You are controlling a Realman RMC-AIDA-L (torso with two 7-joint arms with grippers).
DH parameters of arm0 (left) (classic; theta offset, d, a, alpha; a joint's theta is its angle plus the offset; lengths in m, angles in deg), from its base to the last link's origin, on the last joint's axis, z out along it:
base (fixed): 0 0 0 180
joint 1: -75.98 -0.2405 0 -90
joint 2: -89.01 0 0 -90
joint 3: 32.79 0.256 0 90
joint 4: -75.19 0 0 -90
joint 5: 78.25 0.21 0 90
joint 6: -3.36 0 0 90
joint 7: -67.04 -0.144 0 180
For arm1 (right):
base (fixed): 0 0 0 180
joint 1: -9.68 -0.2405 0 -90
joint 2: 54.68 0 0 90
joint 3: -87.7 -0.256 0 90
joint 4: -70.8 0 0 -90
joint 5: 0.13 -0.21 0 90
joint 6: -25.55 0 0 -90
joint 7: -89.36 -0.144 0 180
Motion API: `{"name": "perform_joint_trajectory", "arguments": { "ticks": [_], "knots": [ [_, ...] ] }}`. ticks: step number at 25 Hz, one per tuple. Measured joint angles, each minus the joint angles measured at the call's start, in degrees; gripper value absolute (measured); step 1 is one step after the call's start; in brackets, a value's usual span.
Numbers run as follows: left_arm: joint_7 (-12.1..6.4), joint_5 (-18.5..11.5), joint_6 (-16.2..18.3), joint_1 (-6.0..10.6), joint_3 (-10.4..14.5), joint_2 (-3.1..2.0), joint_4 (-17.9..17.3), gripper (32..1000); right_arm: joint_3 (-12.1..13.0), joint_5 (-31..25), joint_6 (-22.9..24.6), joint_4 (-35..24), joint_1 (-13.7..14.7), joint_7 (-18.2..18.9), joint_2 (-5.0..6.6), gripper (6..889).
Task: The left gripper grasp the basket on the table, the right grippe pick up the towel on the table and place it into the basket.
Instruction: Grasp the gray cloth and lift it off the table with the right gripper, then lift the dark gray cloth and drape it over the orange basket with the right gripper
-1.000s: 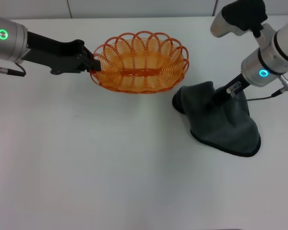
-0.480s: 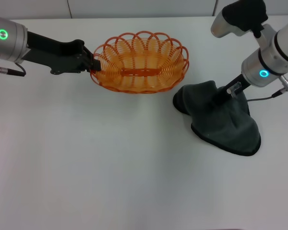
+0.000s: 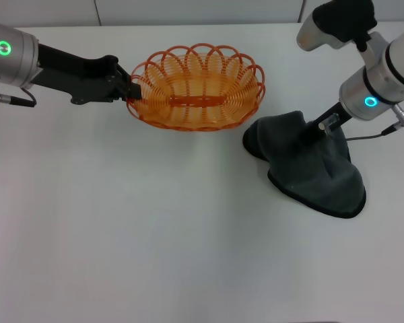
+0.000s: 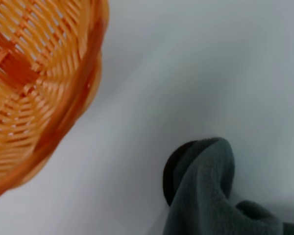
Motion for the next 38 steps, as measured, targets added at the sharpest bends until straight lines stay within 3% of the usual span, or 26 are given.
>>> {"name": "perform_joint_trajectory", "arguments": {
  "ticks": [8, 17, 28, 38],
  "knots": [
    [0.0, 0.0, 0.2, -0.54, 0.0, -0.02, 0.0, 79, -0.1, 0.0, -0.7, -0.6, 0.4, 0.5, 0.0, 94],
    [0.0, 0.0, 0.2, -1.37, 0.0, -0.4, 0.0, 79, -1.5, -0.5, -3.3, -3.0, 1.7, 1.9, 0.25, 91],
    [0.0, 0.0, 0.5, -2.11, -0.1, -0.63, -0.1, 79, -1.6, -0.5, -11.4, -12.1, 3.8, 1.8, 0.29, 82],
    [0.0, 0.0, 0.5, -2.35, -0.1, -0.62, -0.1, 79, -1.6, -0.5, -20.5, -19.7, 3.9, 2.1, 1.13, 61]
  ]
}}
